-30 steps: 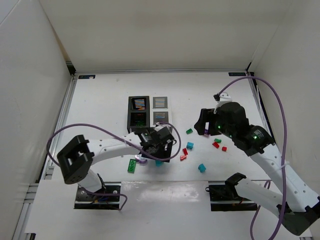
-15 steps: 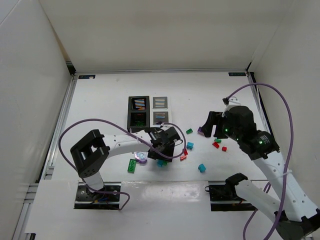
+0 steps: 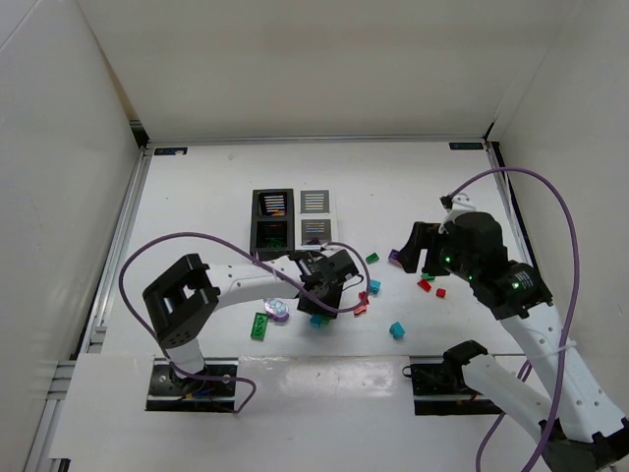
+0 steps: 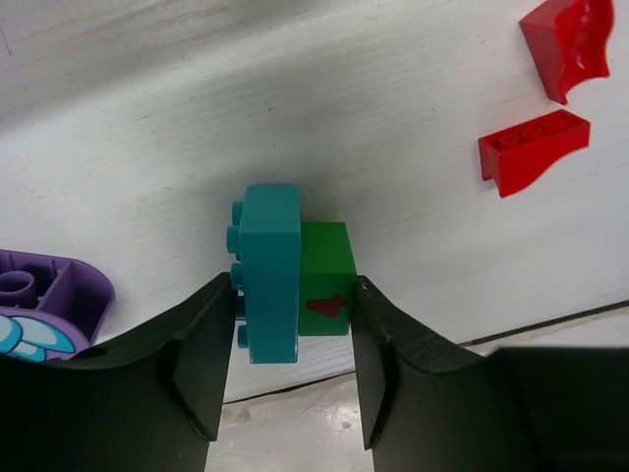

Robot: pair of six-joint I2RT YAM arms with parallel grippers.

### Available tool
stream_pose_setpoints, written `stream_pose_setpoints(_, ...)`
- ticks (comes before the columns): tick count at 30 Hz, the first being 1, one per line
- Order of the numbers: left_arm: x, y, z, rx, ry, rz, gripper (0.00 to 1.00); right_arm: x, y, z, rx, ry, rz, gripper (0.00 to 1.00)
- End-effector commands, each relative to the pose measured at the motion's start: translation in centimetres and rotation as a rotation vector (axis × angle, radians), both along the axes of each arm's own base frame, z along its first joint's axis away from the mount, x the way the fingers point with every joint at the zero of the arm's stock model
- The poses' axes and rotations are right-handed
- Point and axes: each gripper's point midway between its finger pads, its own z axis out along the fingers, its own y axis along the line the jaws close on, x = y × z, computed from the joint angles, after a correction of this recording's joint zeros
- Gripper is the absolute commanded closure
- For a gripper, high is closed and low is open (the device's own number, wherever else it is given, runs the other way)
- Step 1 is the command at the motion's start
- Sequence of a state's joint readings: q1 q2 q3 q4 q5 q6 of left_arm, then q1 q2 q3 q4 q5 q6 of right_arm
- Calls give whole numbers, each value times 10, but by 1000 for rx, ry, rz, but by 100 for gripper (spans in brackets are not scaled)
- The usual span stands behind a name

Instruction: Sort the legos into containers by color

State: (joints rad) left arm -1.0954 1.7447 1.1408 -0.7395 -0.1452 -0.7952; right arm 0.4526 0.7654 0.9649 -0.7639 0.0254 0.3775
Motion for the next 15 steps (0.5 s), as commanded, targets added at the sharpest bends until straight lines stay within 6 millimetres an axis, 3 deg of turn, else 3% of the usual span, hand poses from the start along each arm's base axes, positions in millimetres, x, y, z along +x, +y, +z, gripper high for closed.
stream_pose_setpoints(1,8,-17,37,-104,-69,-44,52,-3,1,-1,6,0,14,20)
stream_pose_setpoints(3,10,-18,51,-145,-113,-106,53,-11,10,2,46,15,64,20)
stream_pose_setpoints(8,9,-28,112,-345,-262,-291,53,-24,23,10,140,31,166,18)
stream_pose_setpoints(9,8,-29,120,-370,-286,-345,53,-36,36,18,204,35,262,18)
stream_pose_setpoints(10,1,-27,117,-379,-287,-418,53,-38,37,19,227,42,276,17)
stream_pose_setpoints(11,3,-30,144,-453,-365,-438,51,-50,49,26,299,67,370,17)
stream_pose_setpoints(15,-19,-31,168,-547,-424,-683,48,-64,61,32,443,148,466,16)
